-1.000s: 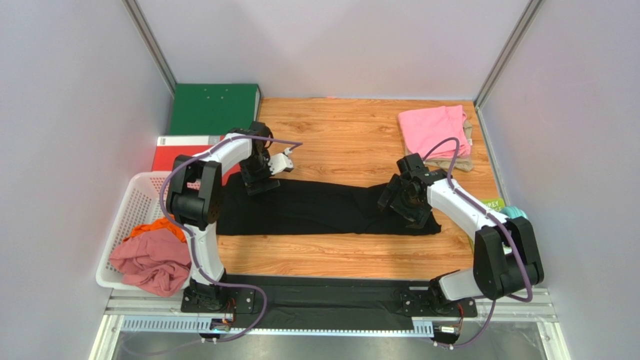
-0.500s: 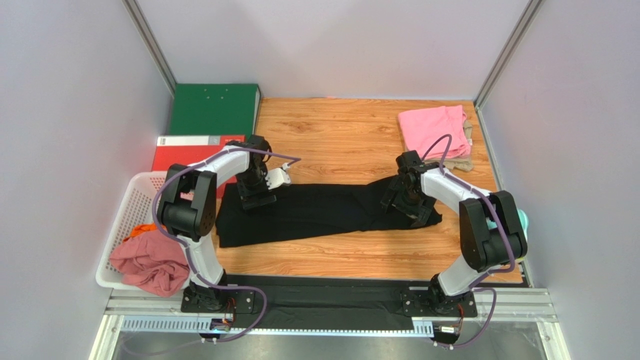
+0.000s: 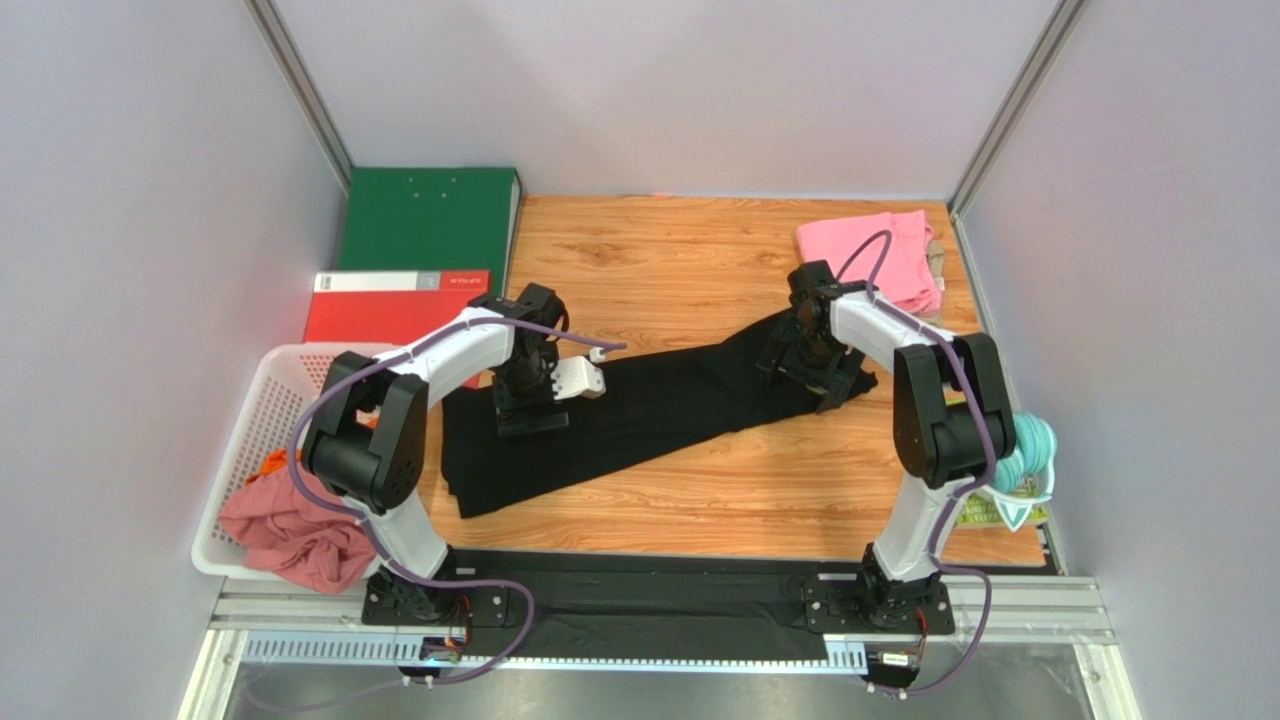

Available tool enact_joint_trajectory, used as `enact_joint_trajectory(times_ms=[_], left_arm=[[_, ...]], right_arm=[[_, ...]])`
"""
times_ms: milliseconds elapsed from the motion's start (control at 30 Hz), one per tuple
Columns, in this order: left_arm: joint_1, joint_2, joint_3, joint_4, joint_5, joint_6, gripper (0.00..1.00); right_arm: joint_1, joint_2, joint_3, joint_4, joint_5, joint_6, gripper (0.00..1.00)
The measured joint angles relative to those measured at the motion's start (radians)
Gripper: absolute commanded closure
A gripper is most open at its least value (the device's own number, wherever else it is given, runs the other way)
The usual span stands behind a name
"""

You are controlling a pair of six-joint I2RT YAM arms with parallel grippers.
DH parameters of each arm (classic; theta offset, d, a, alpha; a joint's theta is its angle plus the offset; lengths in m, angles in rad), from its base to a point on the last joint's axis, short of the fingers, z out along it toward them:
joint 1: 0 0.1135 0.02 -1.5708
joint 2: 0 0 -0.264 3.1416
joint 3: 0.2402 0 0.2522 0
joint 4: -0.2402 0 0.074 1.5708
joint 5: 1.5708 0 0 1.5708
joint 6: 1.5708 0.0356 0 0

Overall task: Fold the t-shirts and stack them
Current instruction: Rotate the tshirt 80 degrees

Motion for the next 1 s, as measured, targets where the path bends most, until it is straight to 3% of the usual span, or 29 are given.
enact_joint_trajectory(times_ms=[800,1000], left_arm=[[-0.039,0.022,0.02,-0.028,-0.006,-0.01,0.02],[0.007,0.004,0.103,-0.059,-0.003,-0.007,0.02]], right_arm=[[0.208,0.333,0.48,-0.104,-0.082,-0.034,0.0],[0.192,0.418,0.624,-0.182,-0.104,-0.049,0.0]])
